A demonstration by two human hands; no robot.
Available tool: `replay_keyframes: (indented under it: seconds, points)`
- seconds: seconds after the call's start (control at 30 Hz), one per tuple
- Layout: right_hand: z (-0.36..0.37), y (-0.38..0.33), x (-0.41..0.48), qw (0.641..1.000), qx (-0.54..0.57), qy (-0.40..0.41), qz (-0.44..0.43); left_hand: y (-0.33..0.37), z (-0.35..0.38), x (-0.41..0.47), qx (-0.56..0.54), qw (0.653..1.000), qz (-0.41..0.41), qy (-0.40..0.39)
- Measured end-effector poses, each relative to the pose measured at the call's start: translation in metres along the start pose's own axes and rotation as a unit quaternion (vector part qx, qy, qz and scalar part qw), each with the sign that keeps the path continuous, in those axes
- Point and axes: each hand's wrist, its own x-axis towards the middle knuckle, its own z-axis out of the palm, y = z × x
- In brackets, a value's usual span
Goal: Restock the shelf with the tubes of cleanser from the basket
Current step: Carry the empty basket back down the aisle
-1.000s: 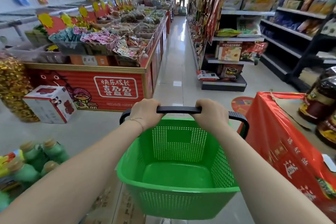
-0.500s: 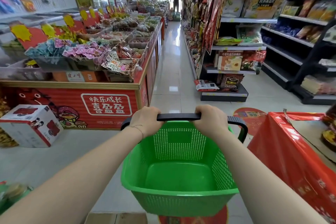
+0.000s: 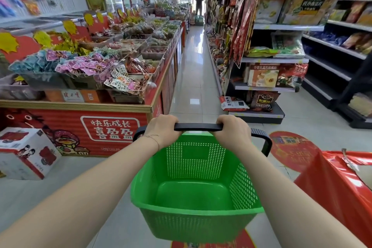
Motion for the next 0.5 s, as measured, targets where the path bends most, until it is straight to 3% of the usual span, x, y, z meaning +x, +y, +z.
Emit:
replay_keyframes:
  seconds: [0.5]
  points:
    - [0.013,0.05,0.231,0.997,0.005,-0.064,-0.036,-0.003,0.013,0.221,-0.014,0.999,-0.038,-0.016]
